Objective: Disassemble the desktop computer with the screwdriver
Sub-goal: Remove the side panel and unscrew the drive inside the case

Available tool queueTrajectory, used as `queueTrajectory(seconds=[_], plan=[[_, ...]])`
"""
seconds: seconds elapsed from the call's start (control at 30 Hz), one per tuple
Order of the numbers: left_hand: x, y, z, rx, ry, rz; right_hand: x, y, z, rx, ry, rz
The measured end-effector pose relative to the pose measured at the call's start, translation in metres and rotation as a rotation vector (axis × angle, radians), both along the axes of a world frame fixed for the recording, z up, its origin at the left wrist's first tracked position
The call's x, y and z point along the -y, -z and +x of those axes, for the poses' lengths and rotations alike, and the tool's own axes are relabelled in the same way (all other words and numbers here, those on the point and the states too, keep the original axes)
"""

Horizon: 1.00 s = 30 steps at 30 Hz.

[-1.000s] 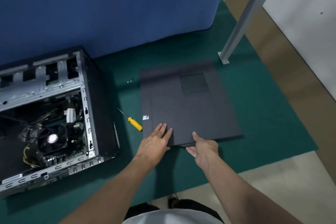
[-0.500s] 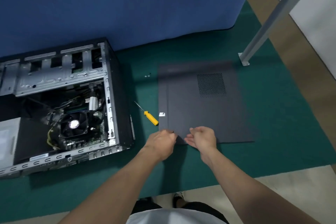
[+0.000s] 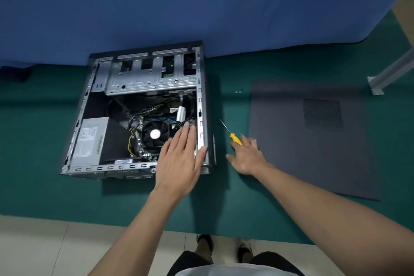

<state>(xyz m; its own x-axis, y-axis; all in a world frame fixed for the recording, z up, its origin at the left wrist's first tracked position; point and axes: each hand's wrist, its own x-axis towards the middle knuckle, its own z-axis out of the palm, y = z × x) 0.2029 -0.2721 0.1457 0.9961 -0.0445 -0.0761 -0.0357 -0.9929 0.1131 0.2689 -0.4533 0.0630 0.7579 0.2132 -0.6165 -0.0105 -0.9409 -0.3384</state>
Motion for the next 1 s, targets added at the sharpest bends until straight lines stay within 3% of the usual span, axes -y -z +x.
queueTrajectory(seconds=[0.1, 0.23, 0.37, 0.5, 0.67, 0.83, 1.0], plan=[[-0.011, 0.007, -0.001, -0.135, 0.015, -0.028, -0.007, 0.004, 0.001, 0.033, -0.057, -0.129], [-0.014, 0.006, 0.007, -0.239, 0.040, -0.099, -0.017, 0.004, -0.002, 0.269, -0.081, -0.240], [-0.017, 0.004, 0.011, -0.309, 0.046, -0.134, -0.029, -0.002, -0.004, 0.285, -0.027, -0.272], [-0.016, 0.006, 0.008, -0.248, 0.075, -0.175, -0.036, -0.019, -0.002, 0.263, 0.261, -0.091], [-0.023, 0.006, 0.015, -0.162, 0.175, -0.254, -0.034, -0.063, 0.006, 0.437, 0.590, 0.266], [-0.035, -0.002, 0.045, -0.065, 0.284, -0.259, -0.029, -0.117, 0.020, 0.528, 0.624, 0.506], [-0.038, -0.011, 0.089, -0.182, 0.127, -0.186, -0.029, -0.152, 0.050, 0.591, 0.597, 0.534]])
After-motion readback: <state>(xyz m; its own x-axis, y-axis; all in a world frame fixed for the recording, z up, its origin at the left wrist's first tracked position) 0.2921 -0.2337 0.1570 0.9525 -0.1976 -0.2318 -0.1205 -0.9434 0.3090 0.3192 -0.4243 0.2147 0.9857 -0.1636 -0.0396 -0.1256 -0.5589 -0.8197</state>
